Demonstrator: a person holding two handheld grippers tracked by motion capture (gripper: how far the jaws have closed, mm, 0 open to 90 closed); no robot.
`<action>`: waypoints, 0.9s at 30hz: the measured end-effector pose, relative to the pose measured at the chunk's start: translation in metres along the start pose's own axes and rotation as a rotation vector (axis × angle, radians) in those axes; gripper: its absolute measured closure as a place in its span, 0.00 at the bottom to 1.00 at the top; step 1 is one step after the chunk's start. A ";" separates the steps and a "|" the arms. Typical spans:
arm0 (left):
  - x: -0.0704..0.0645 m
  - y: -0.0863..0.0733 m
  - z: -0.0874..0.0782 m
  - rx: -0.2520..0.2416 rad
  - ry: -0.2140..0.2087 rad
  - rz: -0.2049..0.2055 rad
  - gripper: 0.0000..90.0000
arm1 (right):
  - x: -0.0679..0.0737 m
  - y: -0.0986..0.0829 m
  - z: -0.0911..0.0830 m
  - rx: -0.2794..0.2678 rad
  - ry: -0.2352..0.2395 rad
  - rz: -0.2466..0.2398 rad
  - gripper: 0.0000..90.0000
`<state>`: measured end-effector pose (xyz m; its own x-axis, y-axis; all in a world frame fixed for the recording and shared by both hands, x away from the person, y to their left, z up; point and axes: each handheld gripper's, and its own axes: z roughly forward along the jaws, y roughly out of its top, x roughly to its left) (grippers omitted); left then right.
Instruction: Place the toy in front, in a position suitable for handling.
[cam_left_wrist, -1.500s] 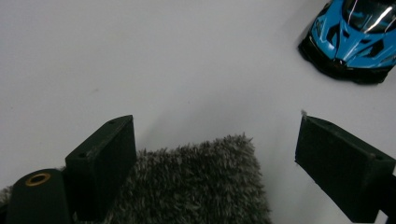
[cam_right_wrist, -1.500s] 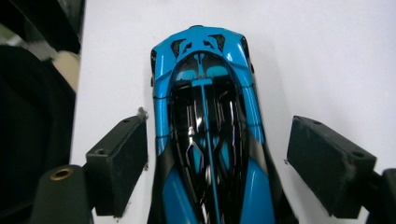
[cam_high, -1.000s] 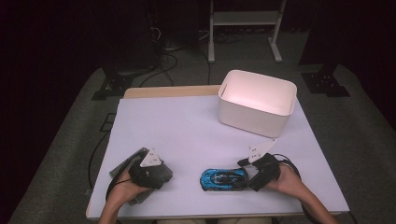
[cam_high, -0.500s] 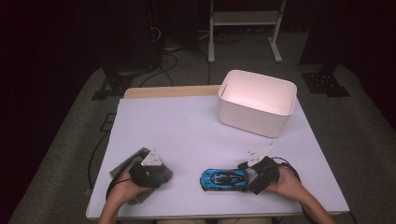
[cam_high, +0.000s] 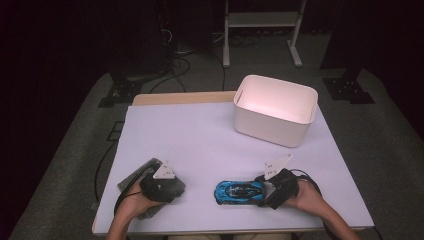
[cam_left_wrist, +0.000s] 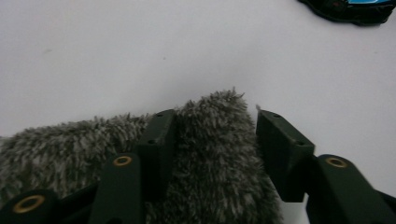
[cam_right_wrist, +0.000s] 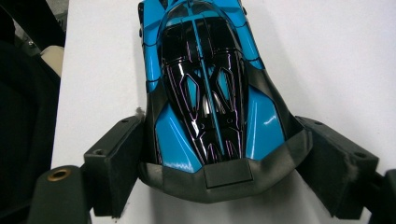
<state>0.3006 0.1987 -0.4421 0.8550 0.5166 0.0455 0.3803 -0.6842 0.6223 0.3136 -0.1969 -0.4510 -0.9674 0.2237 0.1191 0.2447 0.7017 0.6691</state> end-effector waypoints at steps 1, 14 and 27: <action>0.000 0.000 0.000 0.000 0.000 0.000 0.57 | 0.000 0.000 0.000 0.000 0.000 0.000 0.20; 0.003 -0.002 -0.001 -0.014 -0.002 0.010 0.60 | 0.000 -0.002 0.001 0.012 0.001 -0.006 0.20; 0.013 0.012 -0.010 -0.111 -0.057 -0.039 0.87 | -0.001 -0.004 0.001 -0.002 0.007 -0.005 0.20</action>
<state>0.3127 0.2021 -0.4263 0.8605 0.5090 -0.0228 0.3747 -0.6018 0.7053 0.3138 -0.1995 -0.4546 -0.9691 0.2151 0.1210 0.2395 0.7016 0.6711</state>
